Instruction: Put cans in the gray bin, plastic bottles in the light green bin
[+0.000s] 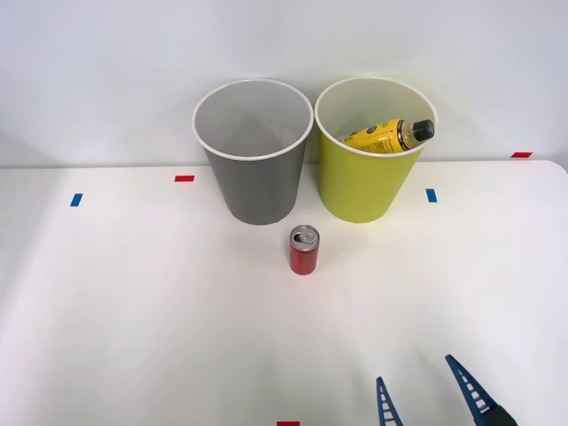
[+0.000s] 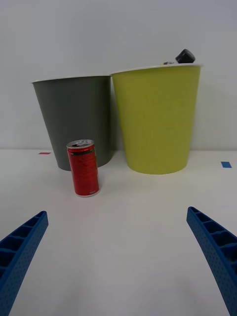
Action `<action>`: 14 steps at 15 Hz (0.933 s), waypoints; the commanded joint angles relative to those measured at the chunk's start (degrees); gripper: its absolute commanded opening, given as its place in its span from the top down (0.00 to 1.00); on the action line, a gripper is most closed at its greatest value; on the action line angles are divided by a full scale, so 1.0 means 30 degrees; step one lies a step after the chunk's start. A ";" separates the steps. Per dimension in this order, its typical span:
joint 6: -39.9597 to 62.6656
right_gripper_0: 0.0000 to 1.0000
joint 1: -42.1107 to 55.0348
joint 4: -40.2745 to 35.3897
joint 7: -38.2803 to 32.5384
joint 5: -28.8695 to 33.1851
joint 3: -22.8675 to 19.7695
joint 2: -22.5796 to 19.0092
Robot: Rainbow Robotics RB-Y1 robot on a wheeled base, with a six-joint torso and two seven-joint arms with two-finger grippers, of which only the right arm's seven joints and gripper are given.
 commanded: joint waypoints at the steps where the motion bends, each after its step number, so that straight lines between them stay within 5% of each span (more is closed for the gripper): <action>1: 0.0354 0.03 -0.1445 0.0699 -0.0410 0.0928 0.0160 0.0526; 14: 0.9319 0.03 -0.7217 0.0728 -0.0586 0.2012 -0.0045 0.4598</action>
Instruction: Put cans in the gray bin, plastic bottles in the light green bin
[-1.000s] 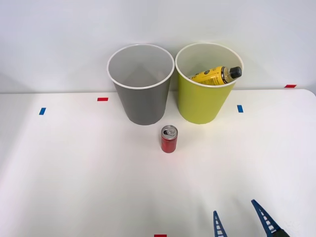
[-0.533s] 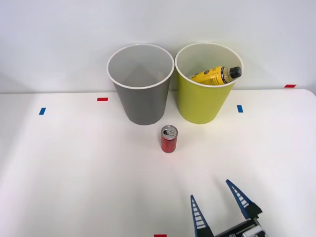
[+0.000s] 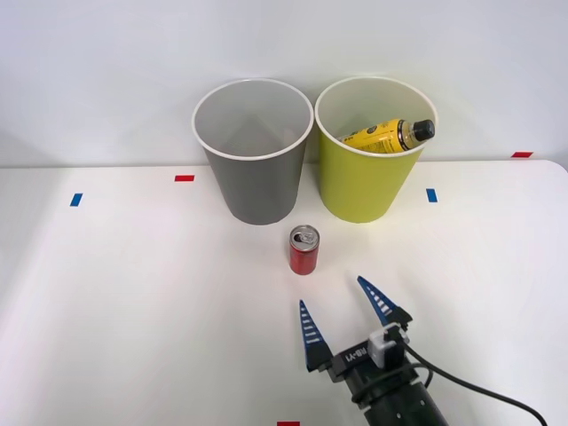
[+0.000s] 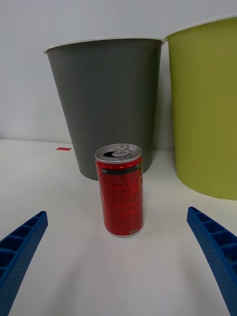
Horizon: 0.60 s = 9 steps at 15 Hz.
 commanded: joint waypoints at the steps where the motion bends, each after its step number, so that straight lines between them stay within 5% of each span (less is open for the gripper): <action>1: 0.1358 0.03 -0.0891 0.0003 0.0067 -0.0038 -0.0016 0.0620; 9: 0.0977 0.03 -0.3147 0.2522 0.0360 0.0196 -0.0221 0.1997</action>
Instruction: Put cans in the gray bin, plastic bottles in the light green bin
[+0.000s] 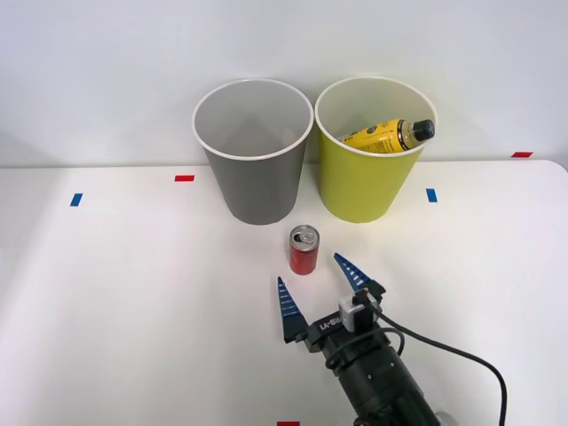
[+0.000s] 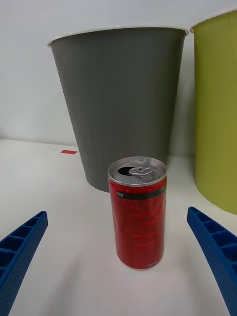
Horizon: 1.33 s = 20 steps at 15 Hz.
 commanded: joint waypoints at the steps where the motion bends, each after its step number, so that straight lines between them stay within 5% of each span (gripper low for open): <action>1: -0.0544 0.03 -0.1011 0.1379 0.0293 0.0124 -0.0397 0.0894; 9: -0.0515 0.03 -0.2944 0.3986 0.0791 0.0534 -0.1745 0.2652; 20: 0.0803 0.03 -0.3296 0.3986 0.0967 0.0534 -0.2184 0.2827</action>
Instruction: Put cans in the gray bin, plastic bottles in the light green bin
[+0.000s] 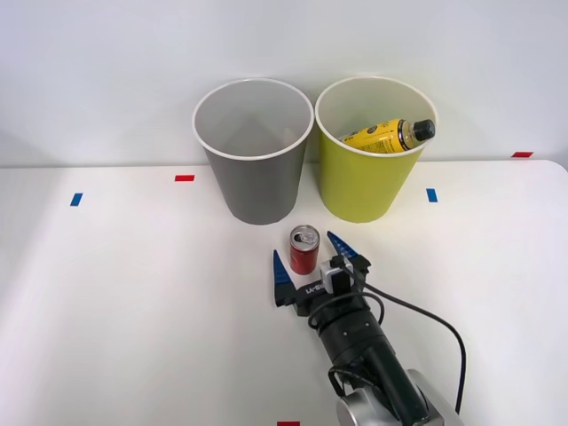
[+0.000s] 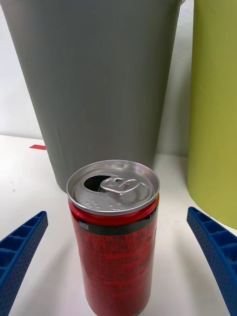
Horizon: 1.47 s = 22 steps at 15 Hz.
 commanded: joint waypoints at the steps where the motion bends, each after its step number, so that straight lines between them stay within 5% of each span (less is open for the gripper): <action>1: 0.0130 0.03 -0.0179 -0.0003 0.0005 0.0005 0.0003 0.0051; 3: 0.0306 0.05 -0.0355 -0.0003 0.0034 0.0005 -0.0026 0.0051; 4: 0.0335 0.34 -0.0326 -0.0003 0.0063 0.0035 -0.0026 0.0051; 5: 0.0335 0.76 -0.0326 -0.0003 0.0093 0.0035 -0.0026 0.0051; 6: 0.0335 1.00 -0.0355 -0.0003 0.0093 0.0064 -0.0056 0.0081; 17: -0.0104 1.00 -0.0209 -0.0091 -0.0083 0.0064 0.0237 0.0227; 22: -0.0104 1.00 0.0143 -0.2815 -0.0552 -0.0024 0.1731 -0.1501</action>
